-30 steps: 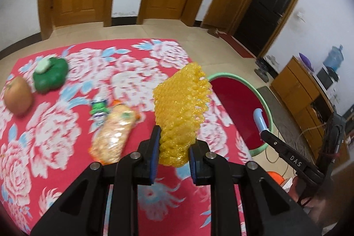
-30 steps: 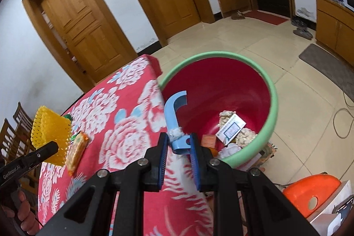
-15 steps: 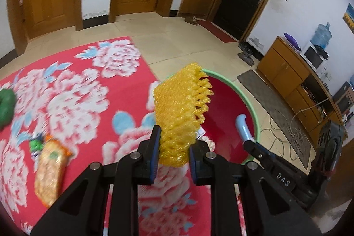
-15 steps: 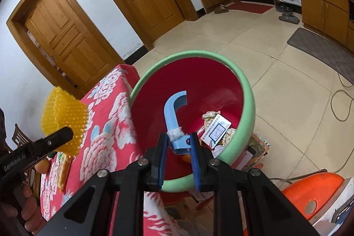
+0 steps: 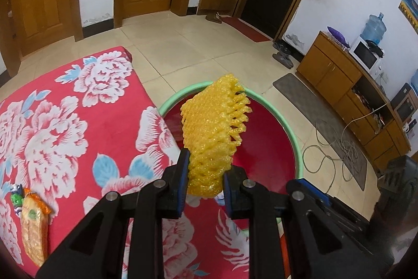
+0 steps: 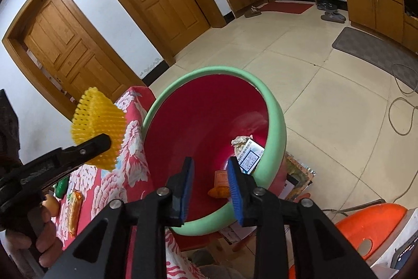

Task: Collect trash
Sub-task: 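Open the left tool over the bucket to drop the yellow foam net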

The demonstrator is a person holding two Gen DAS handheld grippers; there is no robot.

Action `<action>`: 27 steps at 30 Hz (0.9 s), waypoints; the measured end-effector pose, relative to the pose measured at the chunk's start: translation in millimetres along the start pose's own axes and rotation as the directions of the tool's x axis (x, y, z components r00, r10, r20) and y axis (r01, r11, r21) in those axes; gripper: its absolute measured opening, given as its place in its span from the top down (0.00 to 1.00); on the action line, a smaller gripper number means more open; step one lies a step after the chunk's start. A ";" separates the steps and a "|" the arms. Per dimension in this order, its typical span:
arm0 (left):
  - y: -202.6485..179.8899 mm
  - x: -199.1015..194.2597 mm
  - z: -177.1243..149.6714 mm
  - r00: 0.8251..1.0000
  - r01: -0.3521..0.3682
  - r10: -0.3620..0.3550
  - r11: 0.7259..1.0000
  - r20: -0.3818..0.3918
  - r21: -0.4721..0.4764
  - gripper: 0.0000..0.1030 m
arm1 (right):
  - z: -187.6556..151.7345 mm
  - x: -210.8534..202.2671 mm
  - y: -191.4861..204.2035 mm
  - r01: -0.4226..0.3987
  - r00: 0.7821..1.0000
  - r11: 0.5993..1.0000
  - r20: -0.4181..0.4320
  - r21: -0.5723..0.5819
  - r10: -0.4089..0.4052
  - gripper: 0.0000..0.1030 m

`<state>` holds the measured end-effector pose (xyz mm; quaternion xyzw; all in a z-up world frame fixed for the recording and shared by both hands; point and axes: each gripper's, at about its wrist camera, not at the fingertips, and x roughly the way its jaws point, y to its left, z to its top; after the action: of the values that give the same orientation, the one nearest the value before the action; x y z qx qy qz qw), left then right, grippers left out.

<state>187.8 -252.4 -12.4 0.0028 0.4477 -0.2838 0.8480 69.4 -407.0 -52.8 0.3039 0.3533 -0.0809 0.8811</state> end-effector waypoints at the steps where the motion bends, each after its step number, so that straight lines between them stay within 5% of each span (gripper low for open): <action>1: -0.9 2.3 0.3 1.000 0.001 -0.001 1.000 -0.002 0.002 0.79 | 0.3 -1.2 -0.2 0.001 1.000 1.000 0.002 0.002 -0.001 0.70; 4: -3.7 5.9 1.7 1.000 -0.012 0.012 1.000 0.004 0.014 0.76 | -0.5 -4.9 0.1 0.000 1.000 1.000 0.009 0.011 0.000 0.67; 9: -5.3 4.5 4.0 0.999 -0.039 0.039 0.999 0.028 0.017 0.48 | -3.3 -8.8 -0.5 0.016 1.000 1.000 0.011 0.016 -0.017 0.60; 22: 1.4 -28.8 -6.4 0.996 -0.068 0.068 0.998 0.064 -0.005 0.41 | -11.5 -28.4 4.6 0.015 0.999 1.000 0.035 0.019 -0.016 0.47; 27: 4.5 -45.3 -15.9 0.995 -0.074 0.075 0.997 0.068 -0.016 0.41 | -15.6 -40.9 11.1 0.023 0.999 1.000 0.047 0.005 -0.024 0.35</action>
<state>158.0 -222.8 11.4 0.0042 0.4199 -0.2489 0.8728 34.3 -391.8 -28.8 0.2999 0.3360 -0.0992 0.8873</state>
